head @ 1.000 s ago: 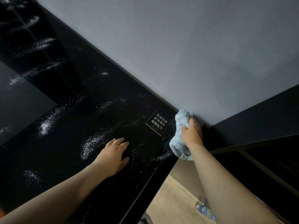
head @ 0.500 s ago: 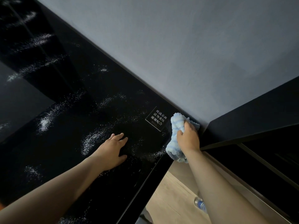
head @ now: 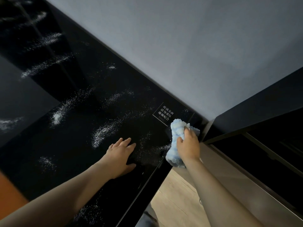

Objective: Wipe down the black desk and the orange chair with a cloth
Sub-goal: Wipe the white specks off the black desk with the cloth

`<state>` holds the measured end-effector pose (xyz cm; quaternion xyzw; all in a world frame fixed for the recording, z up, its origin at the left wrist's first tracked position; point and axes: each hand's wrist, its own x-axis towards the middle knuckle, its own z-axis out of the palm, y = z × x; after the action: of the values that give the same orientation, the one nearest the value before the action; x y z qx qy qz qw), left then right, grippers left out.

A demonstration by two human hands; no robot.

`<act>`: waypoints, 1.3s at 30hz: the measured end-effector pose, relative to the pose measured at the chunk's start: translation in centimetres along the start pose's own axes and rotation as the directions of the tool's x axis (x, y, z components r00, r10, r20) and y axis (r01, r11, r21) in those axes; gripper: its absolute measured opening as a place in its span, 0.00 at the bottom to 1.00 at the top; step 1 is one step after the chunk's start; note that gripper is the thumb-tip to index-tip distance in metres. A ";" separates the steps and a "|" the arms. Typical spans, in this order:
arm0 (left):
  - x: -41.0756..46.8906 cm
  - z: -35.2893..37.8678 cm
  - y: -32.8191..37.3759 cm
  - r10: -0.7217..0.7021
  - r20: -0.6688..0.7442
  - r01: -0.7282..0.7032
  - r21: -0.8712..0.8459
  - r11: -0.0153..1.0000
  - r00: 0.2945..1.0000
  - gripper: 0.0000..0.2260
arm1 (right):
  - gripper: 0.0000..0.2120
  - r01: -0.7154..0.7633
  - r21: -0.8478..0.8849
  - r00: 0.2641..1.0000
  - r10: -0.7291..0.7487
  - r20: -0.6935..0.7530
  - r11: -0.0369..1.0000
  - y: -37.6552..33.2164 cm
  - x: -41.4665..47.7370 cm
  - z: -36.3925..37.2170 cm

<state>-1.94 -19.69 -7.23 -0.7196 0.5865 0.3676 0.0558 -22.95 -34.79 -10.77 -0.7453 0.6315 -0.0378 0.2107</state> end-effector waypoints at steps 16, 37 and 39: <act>-7.0 3.5 -3.2 -0.017 -0.035 0.015 -0.057 0.998 0.999 0.36 | 0.23 0.035 -0.002 0.999 -0.035 0.007 0.999 -1.6 -7.4 2.5; -13.8 8.7 -3.7 -0.194 -0.108 0.179 -0.138 0.974 0.975 0.36 | 0.25 0.101 -0.073 0.994 -0.097 0.058 0.992 -2.9 -13.7 4.4; -14.4 9.5 -3.5 -0.220 -0.136 0.200 -0.147 0.969 0.966 0.36 | 0.25 0.122 -0.081 0.991 -0.116 0.067 0.989 -2.8 -14.3 4.5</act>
<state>-3.87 -2.21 -6.71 -0.8057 0.4836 0.3419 0.0023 -21.77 -19.58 -10.83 -0.7908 0.5800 -0.0003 0.1957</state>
